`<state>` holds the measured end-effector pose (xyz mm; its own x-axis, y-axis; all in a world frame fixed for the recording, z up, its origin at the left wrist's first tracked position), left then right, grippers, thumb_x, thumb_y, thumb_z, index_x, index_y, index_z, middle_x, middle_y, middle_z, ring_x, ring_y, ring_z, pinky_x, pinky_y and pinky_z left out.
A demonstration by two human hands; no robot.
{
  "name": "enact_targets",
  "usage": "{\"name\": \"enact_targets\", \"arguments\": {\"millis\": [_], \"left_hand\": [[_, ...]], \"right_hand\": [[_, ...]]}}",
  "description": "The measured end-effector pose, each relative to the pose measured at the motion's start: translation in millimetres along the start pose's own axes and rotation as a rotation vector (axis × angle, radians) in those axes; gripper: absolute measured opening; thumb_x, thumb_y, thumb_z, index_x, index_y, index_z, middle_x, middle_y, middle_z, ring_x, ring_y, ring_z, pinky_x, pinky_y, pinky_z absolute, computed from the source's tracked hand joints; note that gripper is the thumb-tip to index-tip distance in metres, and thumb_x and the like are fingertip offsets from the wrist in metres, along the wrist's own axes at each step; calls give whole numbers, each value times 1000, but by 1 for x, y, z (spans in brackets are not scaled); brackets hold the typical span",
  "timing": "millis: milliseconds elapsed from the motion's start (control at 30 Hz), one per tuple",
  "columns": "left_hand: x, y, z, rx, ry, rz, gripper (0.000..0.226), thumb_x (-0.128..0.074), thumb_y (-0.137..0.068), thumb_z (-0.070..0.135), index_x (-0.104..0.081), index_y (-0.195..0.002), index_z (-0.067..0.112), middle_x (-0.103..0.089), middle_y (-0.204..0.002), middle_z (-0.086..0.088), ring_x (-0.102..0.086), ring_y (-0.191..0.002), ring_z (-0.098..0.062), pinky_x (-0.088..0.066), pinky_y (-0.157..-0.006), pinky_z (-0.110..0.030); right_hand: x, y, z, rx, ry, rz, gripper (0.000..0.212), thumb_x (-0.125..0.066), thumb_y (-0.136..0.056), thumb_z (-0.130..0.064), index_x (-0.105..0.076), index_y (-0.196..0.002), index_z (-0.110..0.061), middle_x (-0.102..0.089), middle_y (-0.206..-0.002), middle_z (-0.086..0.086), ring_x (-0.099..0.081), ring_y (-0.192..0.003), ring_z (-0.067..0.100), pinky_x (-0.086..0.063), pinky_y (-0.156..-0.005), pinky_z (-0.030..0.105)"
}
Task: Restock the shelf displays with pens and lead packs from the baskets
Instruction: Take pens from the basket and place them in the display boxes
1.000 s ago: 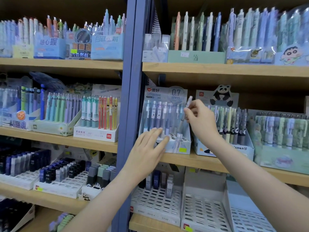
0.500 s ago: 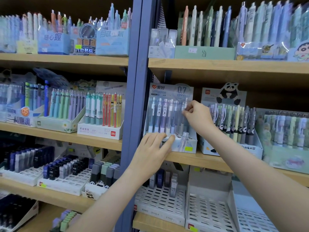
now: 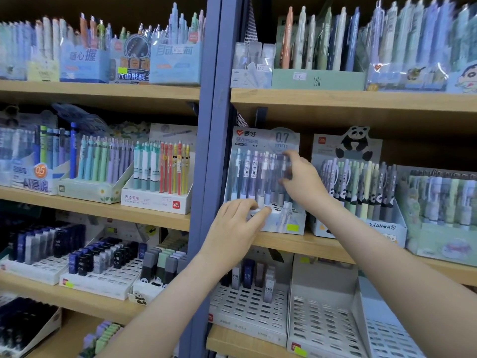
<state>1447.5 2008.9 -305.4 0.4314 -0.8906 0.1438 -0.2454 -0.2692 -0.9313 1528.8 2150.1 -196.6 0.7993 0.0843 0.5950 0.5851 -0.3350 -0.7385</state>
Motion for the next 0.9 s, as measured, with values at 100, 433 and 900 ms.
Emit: {"name": "enact_targets", "arguments": {"millis": [100, 433, 900], "left_hand": [[-1, -4, 0, 44, 6, -70, 46, -81, -68, 1, -66, -110, 12, -60, -96, -9, -48, -92, -23, -35, -83, -30], [3, -9, 1, 101, 6, -188, 45, -82, -64, 2, -67, -104, 15, -58, -94, -4, -53, -83, -20, -37, -76, -27], [19, 2, 19, 126, 13, -43, 35, -61, -79, -2, -65, -113, 3, -63, -104, -15, -53, -96, -27, -37, -85, -32]], "right_hand": [[-1, 3, 2, 8, 18, 14, 65, -56, -90, -3, -28, -146, -20, -44, -132, 12, -42, -124, 28, -40, -93, 34], [3, 6, 4, 53, 101, 38, 63, -54, -91, -2, -27, -146, -14, -43, -126, 12, -47, -111, 26, -38, -80, 27], [25, 69, -17, 173, -19, 133, 56, -53, -95, -13, -30, -146, -15, -39, -138, 1, -32, -130, 12, -22, -102, 17]]}}
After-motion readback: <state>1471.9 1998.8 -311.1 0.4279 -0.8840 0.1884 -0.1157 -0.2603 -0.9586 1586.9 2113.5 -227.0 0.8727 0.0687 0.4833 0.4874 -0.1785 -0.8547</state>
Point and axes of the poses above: each hand's wrist, its own y-axis away from the middle knuckle, its own x-axis out of the back of the hand, z = x × y, the point moved 1 cm from there along -y, towards the middle knuckle
